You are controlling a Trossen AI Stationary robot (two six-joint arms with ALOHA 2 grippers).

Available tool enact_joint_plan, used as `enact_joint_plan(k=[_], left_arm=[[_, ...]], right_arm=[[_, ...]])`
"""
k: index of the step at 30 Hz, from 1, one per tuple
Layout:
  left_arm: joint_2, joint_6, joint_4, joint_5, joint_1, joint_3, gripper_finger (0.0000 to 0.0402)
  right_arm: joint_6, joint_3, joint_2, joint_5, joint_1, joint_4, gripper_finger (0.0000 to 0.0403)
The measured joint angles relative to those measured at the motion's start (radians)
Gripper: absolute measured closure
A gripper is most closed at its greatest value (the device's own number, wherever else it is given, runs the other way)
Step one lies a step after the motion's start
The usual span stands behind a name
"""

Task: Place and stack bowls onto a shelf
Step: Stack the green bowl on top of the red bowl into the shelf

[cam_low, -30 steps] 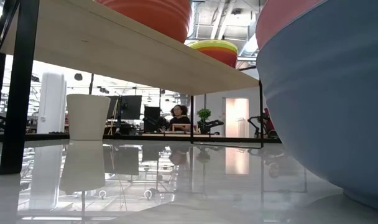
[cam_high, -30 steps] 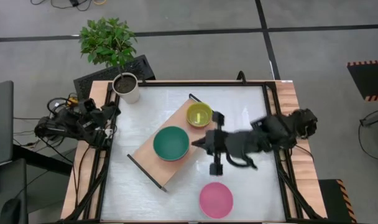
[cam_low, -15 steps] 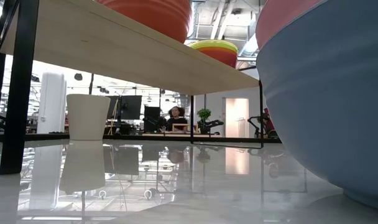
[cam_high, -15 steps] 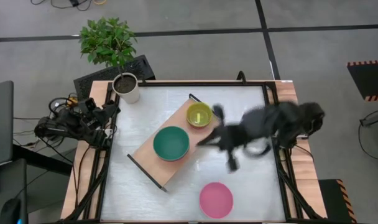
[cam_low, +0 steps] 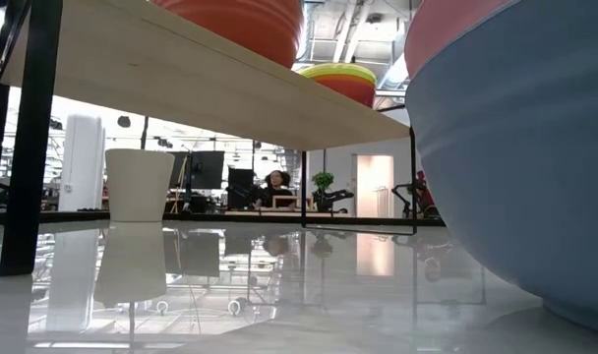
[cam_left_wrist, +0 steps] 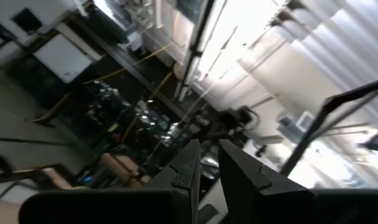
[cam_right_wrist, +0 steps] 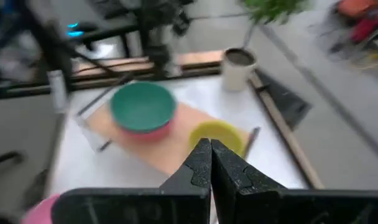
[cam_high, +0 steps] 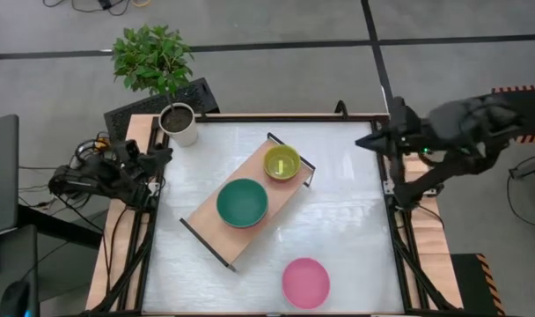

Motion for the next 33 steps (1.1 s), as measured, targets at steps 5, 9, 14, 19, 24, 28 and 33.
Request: enact_joint_plan(k=[5,9,14,19,24,28,33], left_arm=[[0.0,0.01,-0.028,-0.035,0.0,0.0,0.0358],[0.0,0.012,-0.031,-0.035,0.0,0.0,0.0358],[0.0,0.011,-0.032,-0.07,0.0,0.0,0.0358],[0.0,0.008,-0.053,-0.121,0.0,0.0,0.0358],[0.0,0.004,-0.08,-0.151,0.0,0.0,0.0359],[0.0,0.004,-0.092,-0.166,0.0,0.0,0.0359],[0.0,0.004,-0.109,-0.168,0.0,0.0,0.0358]], right_arm=[[0.031,-0.399,-0.129,0.099,0.086,0.166,0.0383],[0.083,-0.794,-0.314,0.077,0.087,0.561,0.0383],[0.064,-1.2,-0.384,-0.025,0.023,1.292,0.0383],[0.073,-1.318,-0.229,-0.016,0.013,1.597,0.0383],[0.055,-1.271,-0.024,-0.057,0.012,1.729,0.0383],[0.032,-1.195,0.083,-0.076,0.012,1.743,0.0383],[0.001,-1.143,0.16,-0.141,0.011,1.737,0.0383]])
